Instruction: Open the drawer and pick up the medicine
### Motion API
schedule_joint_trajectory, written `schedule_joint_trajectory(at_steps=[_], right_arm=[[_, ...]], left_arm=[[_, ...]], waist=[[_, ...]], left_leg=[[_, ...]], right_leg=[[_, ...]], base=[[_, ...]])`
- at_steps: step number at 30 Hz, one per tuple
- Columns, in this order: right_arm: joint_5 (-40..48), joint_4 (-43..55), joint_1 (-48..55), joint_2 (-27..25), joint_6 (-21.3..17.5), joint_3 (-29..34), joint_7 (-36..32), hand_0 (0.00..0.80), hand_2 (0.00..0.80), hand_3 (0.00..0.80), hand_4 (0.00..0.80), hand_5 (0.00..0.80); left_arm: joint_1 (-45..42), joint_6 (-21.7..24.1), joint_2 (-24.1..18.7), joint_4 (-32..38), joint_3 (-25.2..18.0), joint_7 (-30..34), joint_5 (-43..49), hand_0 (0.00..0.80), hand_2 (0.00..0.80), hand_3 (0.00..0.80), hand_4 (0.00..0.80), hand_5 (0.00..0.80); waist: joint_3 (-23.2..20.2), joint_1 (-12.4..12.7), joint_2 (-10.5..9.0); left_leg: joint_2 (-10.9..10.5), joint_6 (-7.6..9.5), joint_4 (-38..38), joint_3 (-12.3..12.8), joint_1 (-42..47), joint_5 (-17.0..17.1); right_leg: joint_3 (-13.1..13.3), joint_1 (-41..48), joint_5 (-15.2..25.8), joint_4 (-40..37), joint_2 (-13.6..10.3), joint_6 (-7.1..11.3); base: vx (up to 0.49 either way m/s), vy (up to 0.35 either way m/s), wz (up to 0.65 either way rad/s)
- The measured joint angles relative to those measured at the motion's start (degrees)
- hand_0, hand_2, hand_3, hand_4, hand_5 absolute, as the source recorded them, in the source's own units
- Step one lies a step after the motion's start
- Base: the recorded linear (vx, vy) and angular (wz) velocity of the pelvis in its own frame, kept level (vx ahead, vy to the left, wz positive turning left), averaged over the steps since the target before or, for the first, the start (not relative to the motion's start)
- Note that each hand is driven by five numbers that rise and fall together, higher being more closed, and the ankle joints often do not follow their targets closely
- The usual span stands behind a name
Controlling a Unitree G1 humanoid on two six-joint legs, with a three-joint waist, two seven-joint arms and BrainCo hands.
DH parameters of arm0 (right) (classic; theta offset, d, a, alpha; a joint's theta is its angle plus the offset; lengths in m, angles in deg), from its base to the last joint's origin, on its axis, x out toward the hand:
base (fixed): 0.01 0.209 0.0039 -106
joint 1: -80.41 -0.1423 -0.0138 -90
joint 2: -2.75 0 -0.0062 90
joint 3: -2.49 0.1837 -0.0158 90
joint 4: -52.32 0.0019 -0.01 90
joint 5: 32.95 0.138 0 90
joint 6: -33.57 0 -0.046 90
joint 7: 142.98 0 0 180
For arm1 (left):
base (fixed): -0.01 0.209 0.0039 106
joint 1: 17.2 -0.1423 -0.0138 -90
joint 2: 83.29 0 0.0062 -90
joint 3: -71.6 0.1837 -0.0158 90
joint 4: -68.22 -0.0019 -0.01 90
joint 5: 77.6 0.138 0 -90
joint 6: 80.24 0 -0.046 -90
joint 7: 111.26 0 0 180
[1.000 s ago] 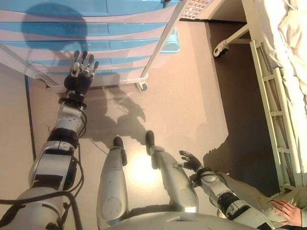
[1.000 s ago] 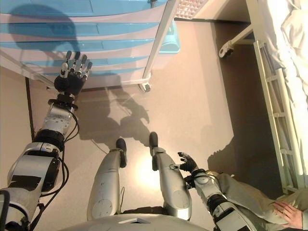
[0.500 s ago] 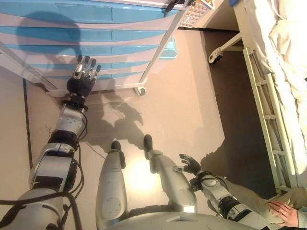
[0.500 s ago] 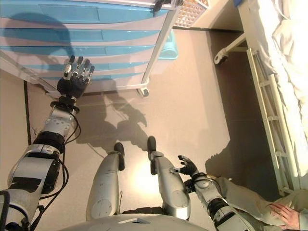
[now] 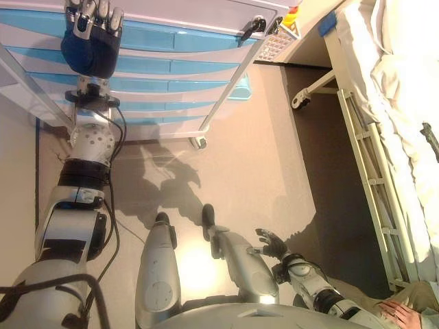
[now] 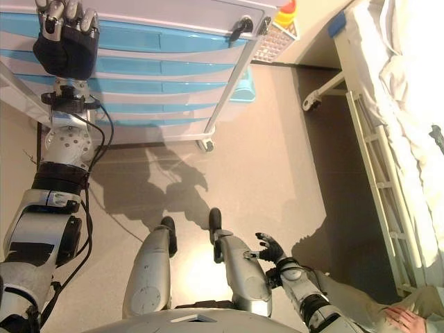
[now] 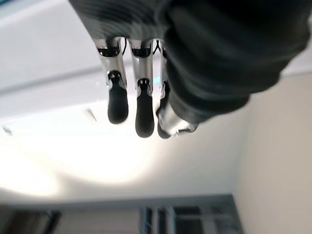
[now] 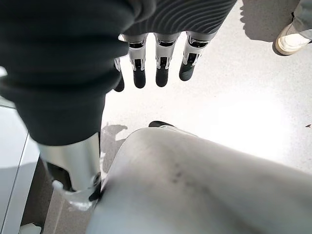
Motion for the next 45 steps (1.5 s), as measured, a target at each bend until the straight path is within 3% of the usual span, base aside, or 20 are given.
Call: schedule_joint_trajectory(at_steps=[5, 12, 22, 34, 45], right_arm=[[0.0, 0.0, 0.8, -0.3, -0.1, 0.1, -0.2, 0.000, 0.000, 0.000, 0.000, 0.000], [-0.9, 0.2, 3.3, -2.4, 0.0, 1.5, -0.2, 0.000, 0.000, 0.000, 0.000, 0.000], [-1.1, 0.3, 4.3, -2.6, 0.1, 3.0, 0.3, 0.000, 0.000, 0.000, 0.000, 0.000], [-1.7, 0.3, 4.5, -2.7, 1.3, 3.9, 0.2, 0.000, 0.000, 0.000, 0.000, 0.000], [-1.7, -0.1, 5.3, -1.9, 1.3, 3.7, 0.2, 0.000, 0.000, 0.000, 0.000, 0.000]], left_arm=[[-4.0, -0.7, -0.6, -0.2, -0.2, -5.0, 5.8, 0.000, 0.000, 0.000, 0.000, 0.000], [-13.7, -1.6, 0.7, -4.7, -0.2, -10.3, 13.6, 0.000, 0.000, 0.000, 0.000, 0.000], [-24.7, -1.8, 5.5, -11.3, -0.1, -13.2, 18.1, 0.000, 0.000, 0.000, 0.000, 0.000], [-24.8, -1.6, 7.2, -15.9, 0.4, -19.2, 20.2, 0.000, 0.000, 0.000, 0.000, 0.000], [-18.0, -2.0, 6.2, -18.1, 0.3, -22.0, 17.4, 0.000, 0.000, 0.000, 0.000, 0.000]], waist=[[0.0, 0.2, 0.34], [-2.0, 0.2, 4.33], [-1.6, 0.8, 5.25], [-0.9, 0.2, 5.79], [1.9, -0.2, 3.42]], left_leg=[[0.0, -0.16, -1.0, 0.0, 2.4, -0.1], [-1.0, -0.16, -2.3, 0.0, 3.3, 0.3], [-2.1, -0.63, -5.3, -0.7, 4.9, 2.1], [-2.5, -0.41, -8.0, -0.8, 7.3, 3.6], [-2.0, -0.38, -6.7, -0.7, 8.2, 3.5]], right_leg=[[0.0, 2.3, -0.1, -0.8, -0.1, 0.03], [-0.1, 2.9, -0.2, -1.2, -0.8, 0.19], [-0.9, 3.6, -0.4, -1.3, -2.0, 0.44], [-0.9, 4.7, -0.4, -1.4, -2.0, -0.14], [-0.7, 5.6, -0.7, -0.5, -1.8, -0.11]], base=[[0.065, -0.007, 0.02], [0.018, 0.004, 0.03], [-0.003, 0.014, 0.06], [0.018, -0.013, 0.00], [0.034, -0.024, -0.01]])
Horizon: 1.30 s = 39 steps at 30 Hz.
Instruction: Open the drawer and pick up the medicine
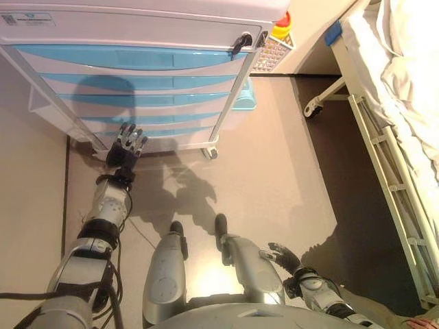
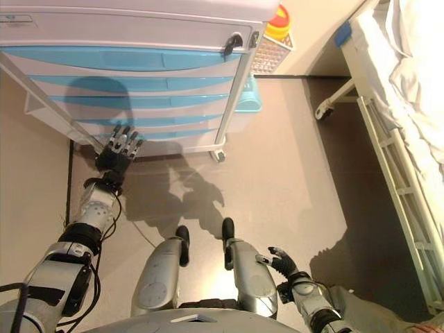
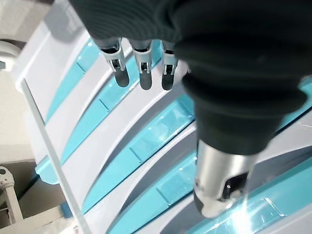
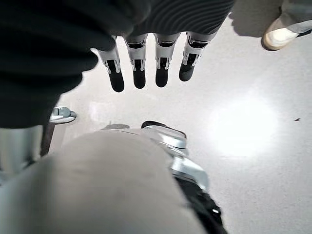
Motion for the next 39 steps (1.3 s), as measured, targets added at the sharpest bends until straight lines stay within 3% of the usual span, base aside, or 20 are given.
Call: schedule_joint_trajectory(at_steps=[29, 39], right_arm=[[0.2, 0.6, 2.4, -0.1, -1.1, -2.2, 1.9, 0.000, 0.000, 0.000, 0.000, 0.000], [0.2, 0.7, 2.5, -0.1, -0.9, -2.4, 2.2, 0.000, 0.000, 0.000, 0.000, 0.000]], left_arm=[[3.6, -1.4, -6.0, 2.8, -0.1, 1.0, -9.7, 0.000, 0.000, 0.000, 0.000, 0.000], [5.5, -5.6, -6.6, 2.8, -0.1, -0.6, -10.8, 0.000, 0.000, 0.000, 0.000, 0.000]], waist=[[0.0, 0.0, -0.97], [0.0, 0.0, -1.01]], left_leg=[[0.6, 0.46, 3.7, -1.3, -5.7, -1.1], [0.6, 0.46, 4.0, -1.3, -5.2, -1.1]], right_leg=[[-0.4, -4.0, 0.0, 0.8, 0.9, 0.02], [-0.4, -3.4, 0.0, 1.1, 0.9, 0.03]], base=[[-0.001, -0.015, 0.01], [0.043, -0.008, 0.00]])
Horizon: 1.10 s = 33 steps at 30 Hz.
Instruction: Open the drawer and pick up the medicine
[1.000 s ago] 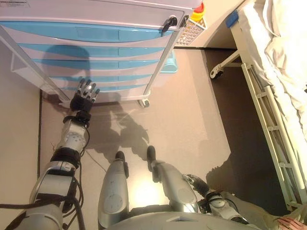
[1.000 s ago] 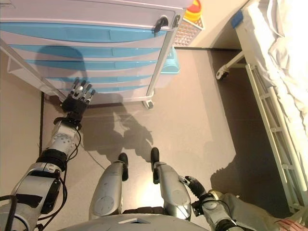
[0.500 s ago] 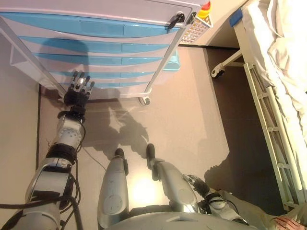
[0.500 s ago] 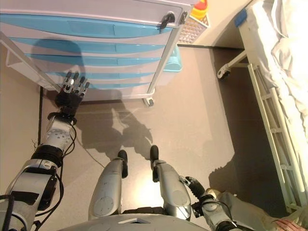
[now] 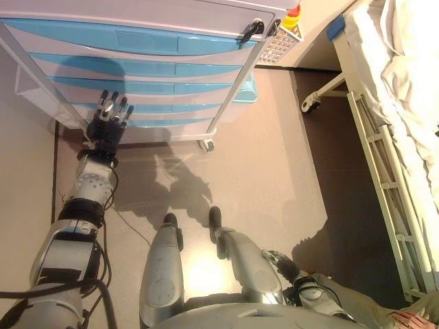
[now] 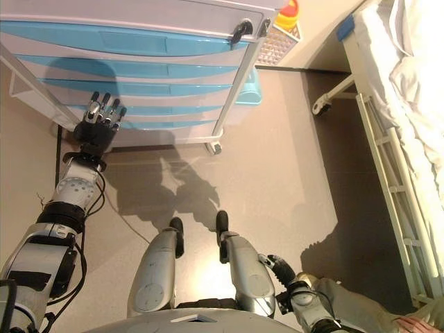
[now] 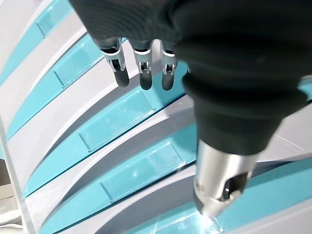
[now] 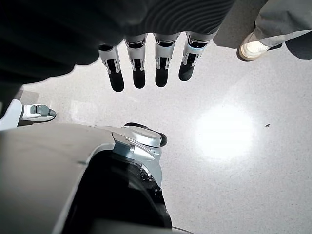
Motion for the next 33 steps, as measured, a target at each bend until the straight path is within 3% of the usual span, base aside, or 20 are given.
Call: schedule_joint_trajectory(at_steps=[16, 27, 33], right_arm=[[0.0, 0.9, 1.4, 0.0, 0.5, 0.0, 0.0, 0.000, 0.000, 0.000, 0.000, 0.000], [-0.3, 1.0, 1.8, 0.1, 0.1, 0.1, 0.5, 0.000, 0.000, 0.000, 0.000, 0.000], [-2.4, 2.5, 2.3, -0.1, 0.2, 1.2, 1.5, 0.000, 0.000, 0.000, 0.000, 0.000]], left_arm=[[-0.1, -3.9, 0.0, 0.0, 0.2, -4.1, 0.0, 0.000, 0.000, 0.000, 0.000, 0.000], [-4.3, 2.4, 0.4, 0.8, 0.1, -4.7, 7.0, 0.000, 0.000, 0.000, 0.000, 0.000], [-8.0, 2.4, 3.0, 2.9, -0.1, -4.8, 8.1, 0.000, 0.000, 0.000, 0.000, 0.000]], waist=[[0.0, -0.2, 0.00], [0.1, -0.2, 0.15], [0.7, -0.2, 1.13]], left_leg=[[0.0, 0.19, 0.8, 0.1, 1.1, 0.0], [-0.8, 0.46, -1.3, 0.6, 4.7, 0.2], [-2.2, 0.09, -6.0, 0.5, 9.0, 2.0]], right_leg=[[0.0, 0.5, -0.2, 1.5, -0.2, 0.28], [0.4, 2.9, -0.2, 1.2, -0.8, 0.27], [0.2, 5.6, -0.4, 0.5, -1.8, 0.02]], base=[[0.008, 0.001, 0.00], [0.008, 0.044, -0.03], [0.036, 0.087, -0.01]])
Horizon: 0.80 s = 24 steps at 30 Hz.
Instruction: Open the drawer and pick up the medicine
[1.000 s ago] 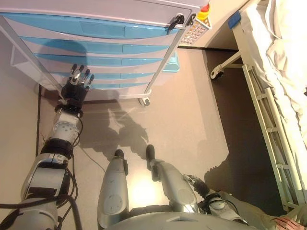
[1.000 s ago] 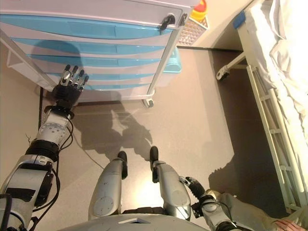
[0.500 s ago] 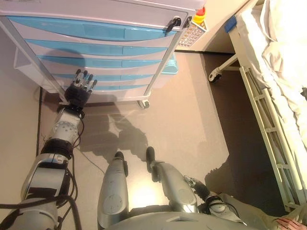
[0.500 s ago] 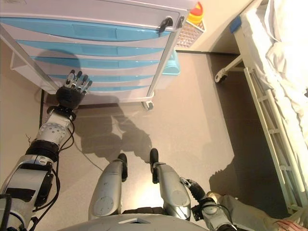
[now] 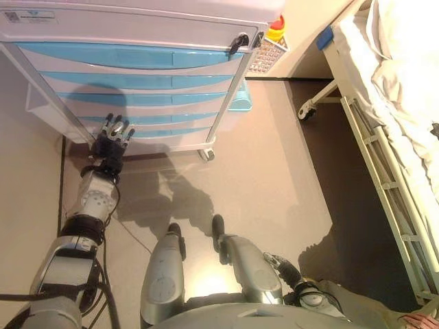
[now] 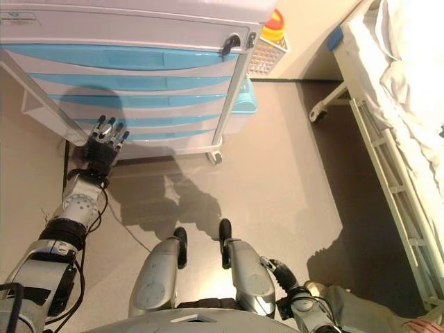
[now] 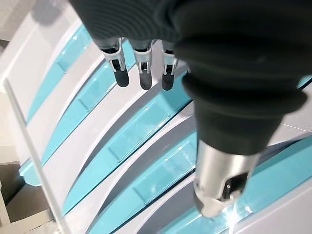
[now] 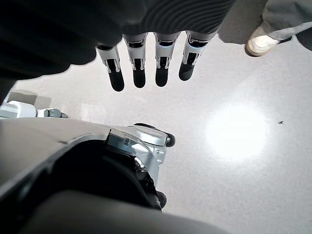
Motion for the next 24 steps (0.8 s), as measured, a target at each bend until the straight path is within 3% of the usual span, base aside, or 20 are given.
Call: schedule_joint_trajectory(at_steps=[8, 17, 24], right_arm=[[-5.6, 4.3, 0.8, -2.4, -0.1, 0.2, 2.3, 0.000, 0.000, 0.000, 0.000, 0.000], [-8.9, 7.8, 1.6, -4.9, 1.3, 0.3, 3.3, 0.000, 0.000, 0.000, 0.000, 0.000], [-9.0, 7.2, 0.8, -5.1, 0.3, 0.1, 2.9, 0.000, 0.000, 0.000, 0.000, 0.000]], left_arm=[[-0.4, 0.0, 4.2, 0.4, 0.0, -0.6, -0.5, 0.000, 0.000, 0.000, 0.000, 0.000], [-2.4, 2.1, 9.0, 1.9, 0.0, -1.0, -4.0, 0.000, 0.000, 0.000, 0.000, 0.000], [-2.9, 2.5, 9.3, 2.5, 1.0, -0.7, -5.2, 0.000, 0.000, 0.000, 0.000, 0.000]], waist=[[0.7, -1.5, 3.03], [-1.4, -1.7, 6.17], [-1.6, -2.2, 6.46]], left_leg=[[-0.1, -0.78, -3.8, 0.4, 4.9, 0.9], [-0.1, -1.74, -7.4, 0.4, 7.3, 2.7], [0.4, -1.80, -5.1, -0.6, 5.5, 2.7]], right_leg=[[-0.2, 3.7, 0.0, -1.6, -0.1, -0.59], [-0.4, 4.9, -0.1, -2.7, 0.0, -1.24], [-1.3, 3.8, -0.5, -1.2, 0.4, -2.04]], base=[[0.024, 0.039, -0.02], [-0.021, 0.047, -0.01], [-0.025, -0.013, 0.07]])
